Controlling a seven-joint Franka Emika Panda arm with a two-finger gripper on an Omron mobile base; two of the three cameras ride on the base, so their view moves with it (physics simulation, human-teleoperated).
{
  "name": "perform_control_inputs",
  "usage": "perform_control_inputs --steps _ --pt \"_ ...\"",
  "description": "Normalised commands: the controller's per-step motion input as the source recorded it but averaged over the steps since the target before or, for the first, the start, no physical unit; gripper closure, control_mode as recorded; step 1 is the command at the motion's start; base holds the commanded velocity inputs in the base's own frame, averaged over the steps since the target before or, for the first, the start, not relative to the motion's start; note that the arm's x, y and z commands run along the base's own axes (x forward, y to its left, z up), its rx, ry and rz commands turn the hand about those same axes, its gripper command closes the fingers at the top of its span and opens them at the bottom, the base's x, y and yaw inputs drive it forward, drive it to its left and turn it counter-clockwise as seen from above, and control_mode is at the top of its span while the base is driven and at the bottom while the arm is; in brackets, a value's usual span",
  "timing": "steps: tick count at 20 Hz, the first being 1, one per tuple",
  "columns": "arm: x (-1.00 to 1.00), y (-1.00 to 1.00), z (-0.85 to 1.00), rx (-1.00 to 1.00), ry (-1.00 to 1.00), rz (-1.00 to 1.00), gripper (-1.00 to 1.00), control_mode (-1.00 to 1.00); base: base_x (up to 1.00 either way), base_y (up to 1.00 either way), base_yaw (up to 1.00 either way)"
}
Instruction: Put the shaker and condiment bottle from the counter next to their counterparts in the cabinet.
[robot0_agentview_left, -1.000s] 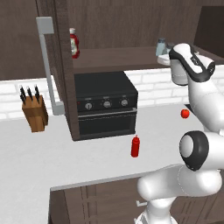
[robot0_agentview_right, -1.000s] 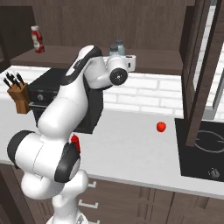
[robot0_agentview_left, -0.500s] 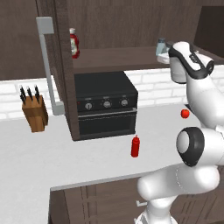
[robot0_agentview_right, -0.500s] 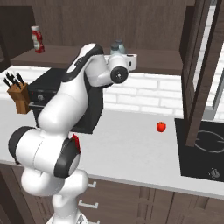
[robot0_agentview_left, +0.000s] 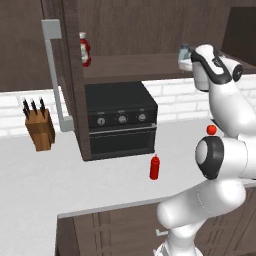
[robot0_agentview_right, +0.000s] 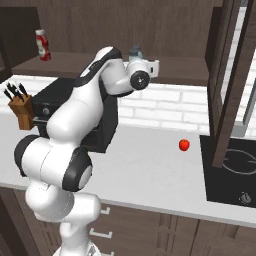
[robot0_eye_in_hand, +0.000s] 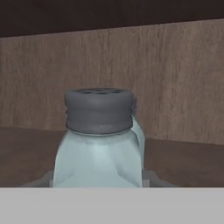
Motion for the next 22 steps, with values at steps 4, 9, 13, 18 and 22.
perform_control_inputs --steps 4,9,13,18,22 --pt "0.34 -0.03 -0.29 0.00 0.01 0.00 1.00 -1.00 0.00 0.00 0.00" --pt "0.15 -0.02 -0.62 -0.10 0.00 0.00 1.00 -1.00 0.00 0.00 0.00" --pt "0.00 0.00 -0.59 -0.09 0.00 0.00 1.00 -1.00 0.00 0.00 0.00" --pt "0.00 -0.01 -0.38 -0.03 0.00 0.00 1.00 -1.00 0.00 0.00 0.00" --pt "0.00 0.00 -0.23 0.00 0.00 0.00 -1.00 -1.00 0.00 0.00 0.00"
